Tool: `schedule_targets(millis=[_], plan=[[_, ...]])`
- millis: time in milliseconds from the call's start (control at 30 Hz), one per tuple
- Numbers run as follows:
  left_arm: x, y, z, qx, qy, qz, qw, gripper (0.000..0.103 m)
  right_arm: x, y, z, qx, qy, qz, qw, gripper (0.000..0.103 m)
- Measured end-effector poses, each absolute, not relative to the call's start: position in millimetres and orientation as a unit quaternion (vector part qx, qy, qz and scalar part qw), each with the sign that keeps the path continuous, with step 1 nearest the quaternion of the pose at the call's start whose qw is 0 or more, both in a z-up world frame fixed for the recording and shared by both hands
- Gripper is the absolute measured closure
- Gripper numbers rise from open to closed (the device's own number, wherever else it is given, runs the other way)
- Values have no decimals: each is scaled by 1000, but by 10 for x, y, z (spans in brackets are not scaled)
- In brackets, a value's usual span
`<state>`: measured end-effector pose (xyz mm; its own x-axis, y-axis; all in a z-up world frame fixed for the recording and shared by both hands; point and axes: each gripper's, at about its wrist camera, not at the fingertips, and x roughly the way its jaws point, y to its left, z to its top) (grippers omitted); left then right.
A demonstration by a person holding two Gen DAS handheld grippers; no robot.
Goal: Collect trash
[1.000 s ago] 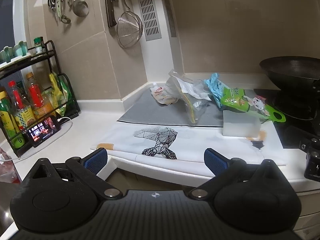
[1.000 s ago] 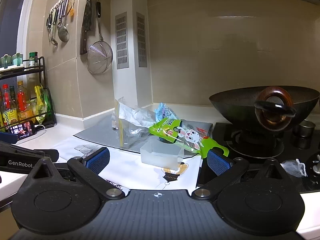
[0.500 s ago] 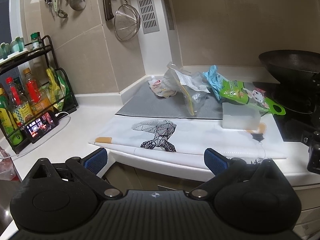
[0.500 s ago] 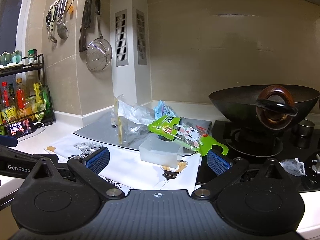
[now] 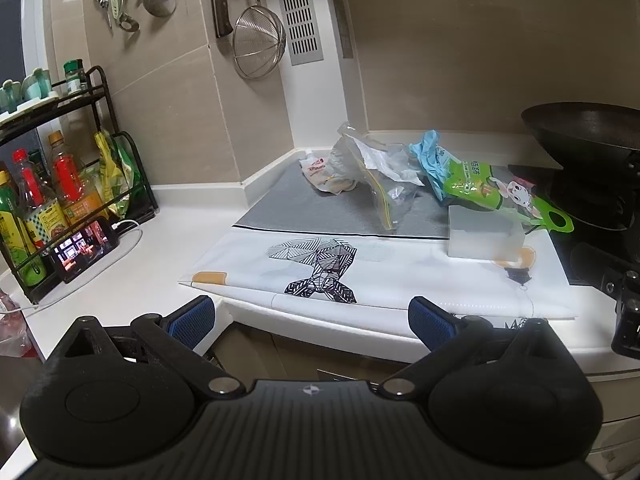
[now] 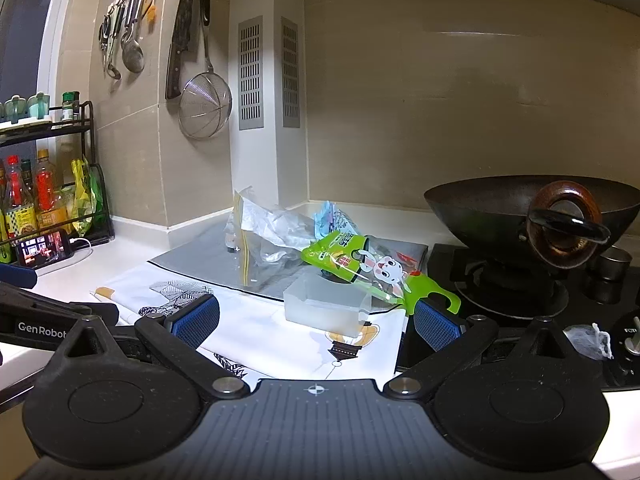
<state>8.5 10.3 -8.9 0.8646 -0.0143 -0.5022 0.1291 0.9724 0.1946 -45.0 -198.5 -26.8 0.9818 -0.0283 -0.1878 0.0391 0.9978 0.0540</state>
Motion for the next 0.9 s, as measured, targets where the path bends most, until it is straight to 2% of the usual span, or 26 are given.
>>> schedule_targets(millis=[900], plan=[[155,92,-234,113,264,-44,957,0,-355,-2031,-392,43,123,-21,991,0]])
